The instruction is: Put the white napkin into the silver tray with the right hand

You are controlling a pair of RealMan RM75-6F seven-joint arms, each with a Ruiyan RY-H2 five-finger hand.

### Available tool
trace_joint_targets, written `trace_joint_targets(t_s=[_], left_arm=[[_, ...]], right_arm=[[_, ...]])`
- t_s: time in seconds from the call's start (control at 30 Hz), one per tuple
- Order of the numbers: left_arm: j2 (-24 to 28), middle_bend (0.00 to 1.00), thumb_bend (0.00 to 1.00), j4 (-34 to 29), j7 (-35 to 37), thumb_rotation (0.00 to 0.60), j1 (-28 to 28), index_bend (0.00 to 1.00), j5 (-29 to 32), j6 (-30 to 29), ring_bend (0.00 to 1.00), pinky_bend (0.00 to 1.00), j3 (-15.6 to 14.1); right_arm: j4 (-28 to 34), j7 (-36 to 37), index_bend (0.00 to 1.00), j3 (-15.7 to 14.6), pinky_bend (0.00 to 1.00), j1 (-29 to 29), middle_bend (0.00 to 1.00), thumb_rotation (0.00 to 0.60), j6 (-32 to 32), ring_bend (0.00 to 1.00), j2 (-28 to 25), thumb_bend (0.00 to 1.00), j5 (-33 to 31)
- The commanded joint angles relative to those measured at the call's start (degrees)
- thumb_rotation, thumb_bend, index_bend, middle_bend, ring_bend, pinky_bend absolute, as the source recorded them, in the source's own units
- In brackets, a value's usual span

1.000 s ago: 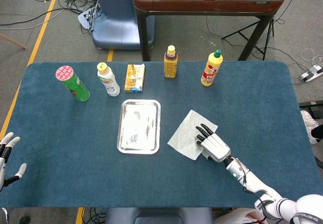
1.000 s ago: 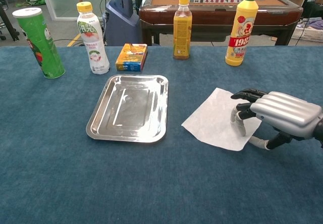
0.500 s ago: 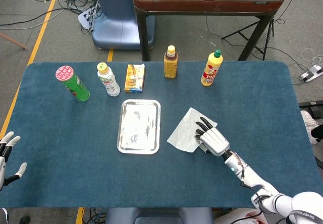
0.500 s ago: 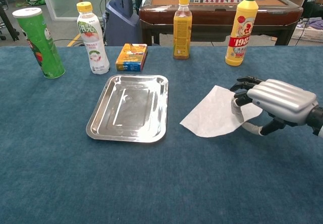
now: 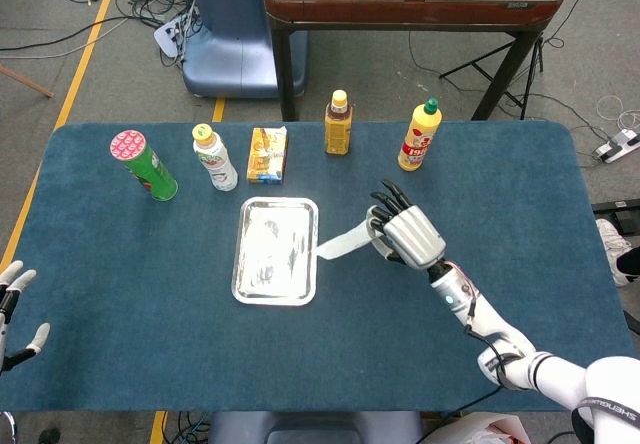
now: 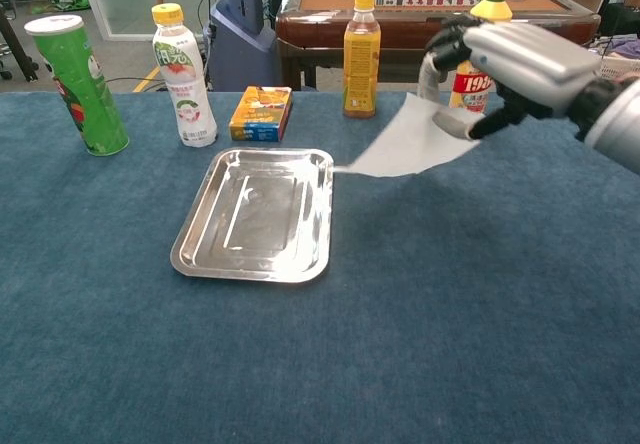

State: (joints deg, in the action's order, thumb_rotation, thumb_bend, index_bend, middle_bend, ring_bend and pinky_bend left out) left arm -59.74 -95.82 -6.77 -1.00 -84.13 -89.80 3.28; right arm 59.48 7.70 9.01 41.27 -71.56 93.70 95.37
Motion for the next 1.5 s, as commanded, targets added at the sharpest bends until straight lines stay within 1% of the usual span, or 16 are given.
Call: trace_joint_targets(t_s=[0.03,0.17,0.3,0.47,0.6,0.73,0.97,1.2,1.3,1.5], left_arm=[[0.15,0.10,0.27,-0.24,-0.20,0.600,0.18,0.17,-0.05,-0.30,0.13,0.02,-0.02],[0.26,0.10,0.27,-0.51,-0.35,0.600,0.45,0.17,-0.12,-0.67,0.13,0.02,-0.10],[0.32,0.10,0.27,-0.47,-0.16,0.600,0.87,0.17,0.06,-1.02,0.13,0.02,-0.22],[0.42,0.10,0.27,-0.14,0.35,0.600,1.42,0.17,0.46,-1.37,0.13,0.02,-0.31],[0.51,0.10,0.27,0.09,0.56,0.600,1.47,0.17,0.54,-1.29,0.13,0.02,-0.27],[0.41,0.10,0.27,0.08,0.55,0.600,1.44,0.17,0.30,-1.29,0.13,0.02,-0.29],[0.48,0.10,0.27,-0.04,0.38,0.600,1.75,0.17,0.38,-1.54,0.13,0.02,-0.34],[0.42,0.10,0.27,-0.21,0.05,0.600,2.11,0.17,0.42,-1.74,0.13,0.02,-0.51],[0.47,0.10,0.27,-0.22,-0.03,0.600,2.24,0.17,0.59,-1.81,0.13,0.02,-0.46],[0.56,0.10,0.27,-0.27,-0.16,0.600,2.36,0.17,0.80,-1.80,0.13,0.02,-0.41]], right_arm=[[1.10,-1.32,0.68,1.78,0.00,3.86,0.42,0.600,0.24,0.18,-0.12,0.46,1.22],[0.20,-1.77,0.68,2.17,0.00,7.43,0.42,0.600,0.89,0.19,1.39,0.46,2.89],[-2.88,-1.86,0.69,0.69,0.00,9.73,0.42,0.600,1.08,0.20,3.95,0.46,4.94],[-7.80,0.27,0.69,-3.11,0.00,10.32,0.43,0.600,0.45,0.21,7.76,0.46,7.20],[-12.67,2.90,0.70,-6.90,0.00,10.40,0.43,0.600,-0.34,0.21,10.71,0.46,9.59],[-16.43,4.61,0.70,-9.26,0.00,10.58,0.43,0.600,-1.13,0.22,12.49,0.46,11.08],[-23.19,10.86,0.70,-10.76,0.00,11.70,0.43,0.600,-2.90,0.22,14.08,0.46,11.64],[-32.12,16.24,0.70,-12.58,0.00,13.48,0.43,0.600,-1.74,0.22,17.30,0.45,11.83],[-35.49,18.99,0.70,-12.93,0.00,14.16,0.43,0.600,-1.32,0.22,18.97,0.45,11.46],[-41.24,22.04,0.70,-14.27,0.00,15.80,0.43,0.600,-0.45,0.22,21.68,0.44,11.56]])
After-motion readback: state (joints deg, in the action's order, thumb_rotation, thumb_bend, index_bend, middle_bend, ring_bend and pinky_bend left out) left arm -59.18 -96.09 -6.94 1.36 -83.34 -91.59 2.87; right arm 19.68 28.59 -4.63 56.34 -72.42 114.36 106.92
